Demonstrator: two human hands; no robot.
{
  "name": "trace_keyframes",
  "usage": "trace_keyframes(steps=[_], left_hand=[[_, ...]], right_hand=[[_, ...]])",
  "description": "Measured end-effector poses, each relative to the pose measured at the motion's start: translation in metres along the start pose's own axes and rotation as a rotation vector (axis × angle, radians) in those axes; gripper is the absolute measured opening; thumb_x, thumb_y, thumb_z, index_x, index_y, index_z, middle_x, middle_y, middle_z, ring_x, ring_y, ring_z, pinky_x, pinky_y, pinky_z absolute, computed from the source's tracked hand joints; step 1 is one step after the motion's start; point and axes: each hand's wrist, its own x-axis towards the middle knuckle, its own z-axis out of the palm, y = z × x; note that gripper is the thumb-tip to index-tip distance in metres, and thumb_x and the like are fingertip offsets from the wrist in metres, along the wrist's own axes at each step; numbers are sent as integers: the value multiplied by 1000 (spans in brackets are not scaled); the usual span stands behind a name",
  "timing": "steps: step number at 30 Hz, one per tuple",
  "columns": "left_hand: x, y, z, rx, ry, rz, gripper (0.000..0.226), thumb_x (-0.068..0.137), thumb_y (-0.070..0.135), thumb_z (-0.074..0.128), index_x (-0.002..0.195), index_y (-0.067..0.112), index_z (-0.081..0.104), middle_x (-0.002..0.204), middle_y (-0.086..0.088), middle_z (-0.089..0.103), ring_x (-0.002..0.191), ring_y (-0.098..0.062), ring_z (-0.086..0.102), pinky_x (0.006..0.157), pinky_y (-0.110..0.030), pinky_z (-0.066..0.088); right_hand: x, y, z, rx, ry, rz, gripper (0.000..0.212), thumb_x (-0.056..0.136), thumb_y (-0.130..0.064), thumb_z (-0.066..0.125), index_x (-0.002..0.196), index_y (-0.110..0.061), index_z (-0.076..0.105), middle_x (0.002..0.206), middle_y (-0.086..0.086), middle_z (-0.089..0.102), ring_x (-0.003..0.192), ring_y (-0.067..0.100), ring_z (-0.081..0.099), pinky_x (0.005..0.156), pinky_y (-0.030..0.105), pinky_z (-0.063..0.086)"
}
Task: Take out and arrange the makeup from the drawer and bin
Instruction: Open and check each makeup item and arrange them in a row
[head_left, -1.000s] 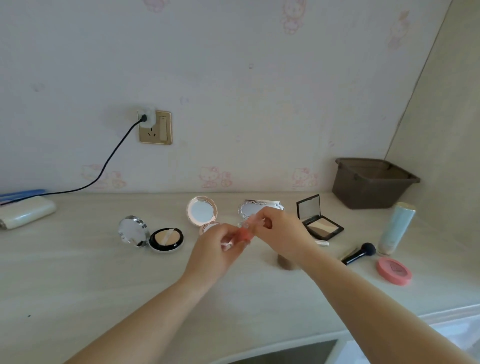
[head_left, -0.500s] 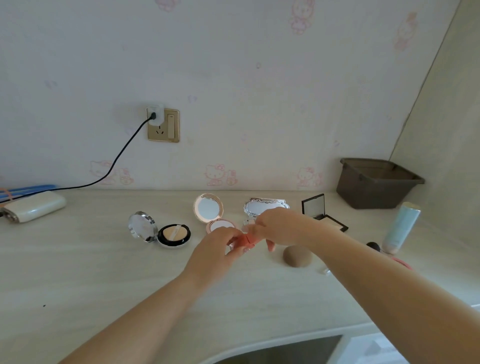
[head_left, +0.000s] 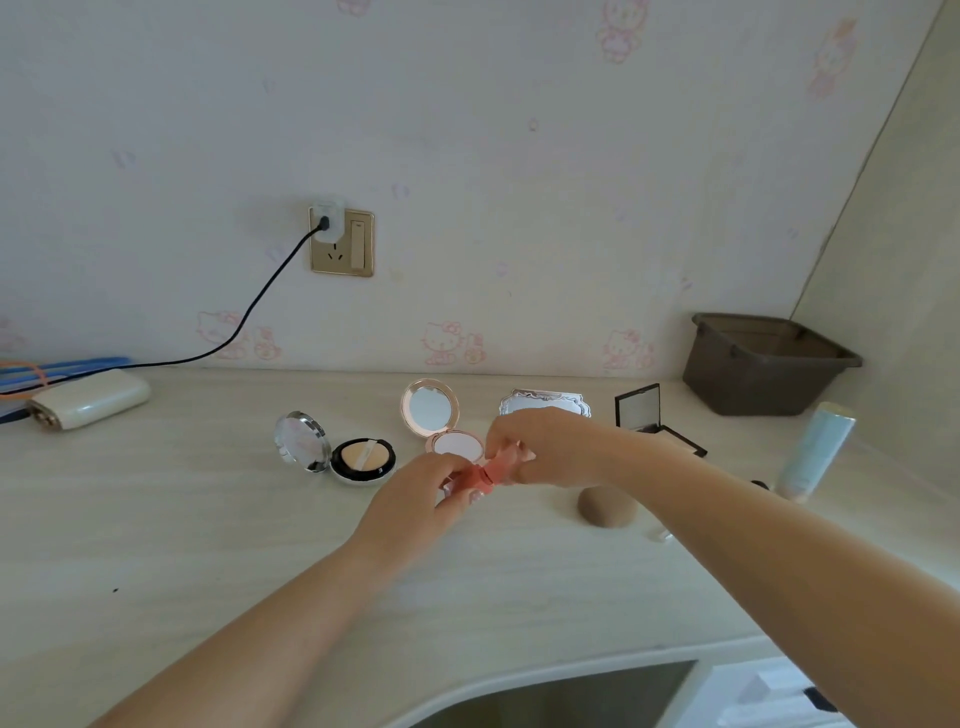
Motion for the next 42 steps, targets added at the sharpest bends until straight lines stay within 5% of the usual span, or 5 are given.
trace_keyframes(steps=[5, 15, 24, 35, 42], left_hand=[[-2, -3, -5, 2, 1, -1, 14, 88, 32, 60, 99, 26, 65, 96, 8, 63, 94, -5, 55, 82, -28, 48], [-10, -14, -24, -135, -84, -48, 12, 91, 24, 57, 92, 36, 62, 82, 14, 60, 88, -8, 61, 75, -20, 42], [-18, -19, -36, -157, -49, -61, 17, 91, 25, 58, 80, 37, 60, 72, 13, 59, 73, -1, 56, 65, -10, 37], [-42, -36, -70, -266, 104, -264, 6, 86, 26, 65, 90, 24, 62, 85, 7, 73, 84, -1, 67, 74, -16, 45], [-56, -59, -93, -212, 159, -347, 11, 82, 15, 69, 92, 19, 66, 87, 8, 74, 81, 1, 68, 72, -11, 45]], right_hand=[[5, -12, 6, 131, -25, 108, 37, 87, -51, 52, 114, -25, 56, 100, -6, 66, 91, 14, 61, 82, 30, 47], [3, -15, -2, -54, 190, -100, 29, 87, -26, 61, 115, -33, 58, 115, -13, 56, 109, 8, 50, 67, -1, 27], [4, -13, 0, 38, 259, -85, 38, 85, -21, 63, 120, -34, 56, 118, -16, 58, 105, 3, 50, 70, -2, 28], [24, -37, 55, 923, 363, -47, 49, 82, -1, 66, 120, -28, 51, 87, -7, 61, 74, -2, 66, 72, 17, 52], [53, -73, 97, 1042, 316, -52, 60, 81, 6, 64, 128, -24, 42, 89, -3, 61, 88, 8, 63, 78, 18, 52]])
